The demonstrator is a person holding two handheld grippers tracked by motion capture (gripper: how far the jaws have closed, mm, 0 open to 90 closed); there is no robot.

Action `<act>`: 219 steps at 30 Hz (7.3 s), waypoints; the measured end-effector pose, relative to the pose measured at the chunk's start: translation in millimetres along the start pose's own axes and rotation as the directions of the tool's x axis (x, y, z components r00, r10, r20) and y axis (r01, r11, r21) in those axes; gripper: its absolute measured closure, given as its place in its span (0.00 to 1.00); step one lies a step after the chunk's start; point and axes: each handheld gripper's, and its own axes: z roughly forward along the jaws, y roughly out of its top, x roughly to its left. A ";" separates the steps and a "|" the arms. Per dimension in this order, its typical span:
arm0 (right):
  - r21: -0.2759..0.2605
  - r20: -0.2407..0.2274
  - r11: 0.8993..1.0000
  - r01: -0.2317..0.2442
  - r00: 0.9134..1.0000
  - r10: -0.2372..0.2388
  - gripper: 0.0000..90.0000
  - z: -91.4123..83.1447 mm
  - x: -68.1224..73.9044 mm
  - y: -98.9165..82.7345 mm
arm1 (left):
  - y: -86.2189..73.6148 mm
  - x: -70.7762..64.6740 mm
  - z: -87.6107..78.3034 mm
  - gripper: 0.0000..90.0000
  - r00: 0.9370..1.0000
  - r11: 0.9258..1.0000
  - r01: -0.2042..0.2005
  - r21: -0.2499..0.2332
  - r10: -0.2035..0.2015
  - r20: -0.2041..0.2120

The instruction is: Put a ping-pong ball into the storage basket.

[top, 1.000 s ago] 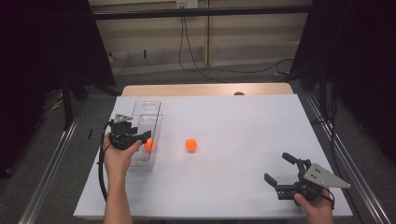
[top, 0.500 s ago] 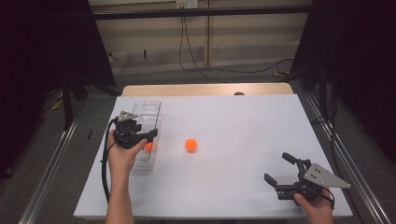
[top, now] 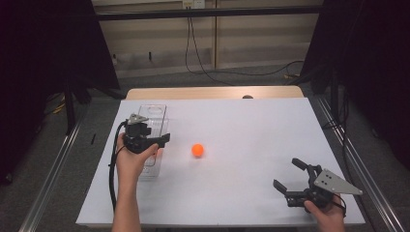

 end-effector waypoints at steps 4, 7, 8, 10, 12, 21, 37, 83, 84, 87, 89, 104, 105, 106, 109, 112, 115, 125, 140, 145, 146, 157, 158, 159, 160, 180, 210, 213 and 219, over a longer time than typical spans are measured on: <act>0.000 -0.001 1.000 0.001 1.000 -0.001 0.03 -0.1 -0.1 0.0 | 0.5 -0.9 -0.2 0.21 1.000 1.000 0.001 -0.007 -0.001 0.002; 0.001 -0.001 1.000 0.001 1.000 -0.001 0.03 0.1 0.0 -0.1 | 0.8 -2.9 1.2 0.20 1.000 1.000 0.000 -0.009 0.000 0.006; 0.000 -0.001 1.000 0.002 1.000 -0.002 0.03 0.2 0.0 -0.1 | 1.1 -3.2 1.3 0.20 1.000 1.000 -0.005 -0.004 0.005 0.006; 0.001 -0.001 1.000 0.002 1.000 -0.002 0.03 0.3 -0.1 -0.1 | 1.3 -4.7 2.6 0.19 1.000 1.000 -0.010 -0.002 0.010 0.011; 0.000 -0.001 1.000 0.002 1.000 -0.002 0.03 0.2 -0.1 -0.1 | 1.8 -6.5 3.5 0.18 1.000 1.000 -0.011 -0.002 0.011 0.011; 0.001 -0.002 1.000 0.003 1.000 -0.003 0.03 0.2 -0.2 -0.2 | 3.0 -12.0 7.9 0.14 0.999 1.000 -0.028 0.011 0.027 0.033; 0.003 -0.004 1.000 0.003 1.000 -0.003 0.03 0.3 -0.1 -0.1 | 5.2 -25.0 16.1 0.13 0.996 0.999 -0.045 0.015 0.044 0.076; 0.006 -0.005 1.000 0.009 1.000 -0.009 0.03 0.6 0.6 0.0 | 5.2 -44.1 32.4 0.13 0.992 0.997 -0.068 0.026 0.065 0.105; 0.006 -0.004 1.000 0.008 1.000 -0.008 0.03 0.7 0.7 -0.1 | 5.3 -44.0 32.6 0.13 0.992 0.997 -0.074 0.028 0.070 0.106; 0.006 -0.004 1.000 0.007 1.000 -0.007 0.03 0.7 0.8 -0.1 | 5.2 -44.6 33.1 0.13 0.991 0.996 -0.079 0.034 0.075 0.107; 0.006 -0.004 1.000 0.008 1.000 -0.008 0.03 0.7 0.7 -0.1 | 5.0 -45.8 34.0 0.13 0.992 0.997 -0.067 0.027 0.063 0.107; 0.005 -0.006 1.000 0.009 1.000 -0.009 0.03 0.5 0.5 -0.1 | 4.6 -49.2 37.4 0.13 0.991 0.996 -0.082 0.037 0.077 0.112; 0.006 -0.005 1.000 0.010 1.000 -0.010 0.03 0.5 0.4 -0.1 | 4.6 -49.5 37.5 0.13 0.991 0.996 -0.081 0.036 0.077 0.113; 0.006 -0.005 1.000 0.011 1.000 -0.011 0.03 0.6 0.4 -0.1 | 4.5 -49.8 37.6 0.13 0.991 0.996 -0.078 0.035 0.074 0.112; 0.006 -0.006 1.000 0.009 1.000 -0.009 0.03 0.7 0.7 -0.1 | 4.5 -49.7 37.9 0.13 0.991 0.996 -0.081 0.036 0.076 0.109; 0.005 -0.005 1.000 0.010 1.000 -0.010 0.03 0.6 0.4 0.0 | 4.5 -50.9 38.6 0.13 0.991 0.996 -0.079 0.034 0.075 0.108; 0.006 -0.004 1.000 0.008 1.000 -0.008 0.03 0.7 0.7 0.0 | 4.2 -51.7 39.4 0.13 0.990 0.995 -0.090 0.042 0.085 0.112; 0.008 -0.006 1.000 0.006 1.000 -0.006 0.03 0.7 1.2 0.1 | 3.7 -55.3 42.3 0.12 0.991 0.995 -0.091 0.037 0.087 0.104; 0.008 -0.006 1.000 0.009 1.000 -0.009 0.03 0.7 0.7 -0.1 | 2.2 -62.1 49.1 0.12 0.990 0.994 -0.099 0.056 0.092 0.111; 0.007 -0.006 1.000 0.006 1.000 -0.006 0.03 0.7 1.0 -0.1 | 1.9 -63.3 51.0 0.12 0.989 0.992 -0.108 0.058 0.102 0.107; 0.006 -0.007 1.000 0.007 1.000 -0.007 0.03 0.7 1.0 -0.1 | 1.7 -64.1 51.3 0.12 0.989 0.993 -0.104 0.060 0.097 0.109; 0.007 -0.008 1.000 0.007 1.000 -0.007 0.03 0.7 1.0 -0.1 | -0.2 -67.5 56.4 0.12 0.989 0.992 -0.104 0.075 0.096 0.110; 0.006 -0.008 1.000 0.007 1.000 -0.007 0.03 0.6 1.0 -0.1 | -0.3 -67.6 56.6 0.12 0.989 0.992 -0.105 0.075 0.096 0.108; 0.006 -0.008 1.000 0.007 1.000 -0.007 0.03 0.6 1.0 -0.1 | -0.4 -67.5 57.0 0.12 0.989 0.991 -0.109 0.079 0.100 0.111; 0.006 -0.008 1.000 0.008 1.000 -0.008 0.03 0.6 0.9 -0.1 | -0.6 -67.5 57.4 0.12 0.989 0.991 -0.109 0.079 0.099 0.112; 0.007 -0.008 1.000 0.007 1.000 -0.007 0.03 0.8 1.1 -0.1 | -4.3 -70.1 66.0 0.12 0.989 0.989 -0.111 0.096 0.101 0.107; 0.008 -0.009 1.000 0.007 1.000 -0.007 0.03 0.7 1.2 -0.1 | -8.6 -69.5 77.3 0.06 0.991 0.985 -0.106 0.134 0.092 0.101; 0.008 -0.009 1.000 0.009 1.000 -0.009 0.03 0.7 1.0 -0.2 | -8.8 -70.2 78.3 0.05 0.990 0.985 -0.107 0.136 0.093 0.109; 0.008 -0.009 1.000 0.009 1.000 -0.008 0.03 0.8 1.1 -0.2 | -9.7 -71.0 81.1 0.05 0.989 0.984 -0.109 0.142 0.092 0.117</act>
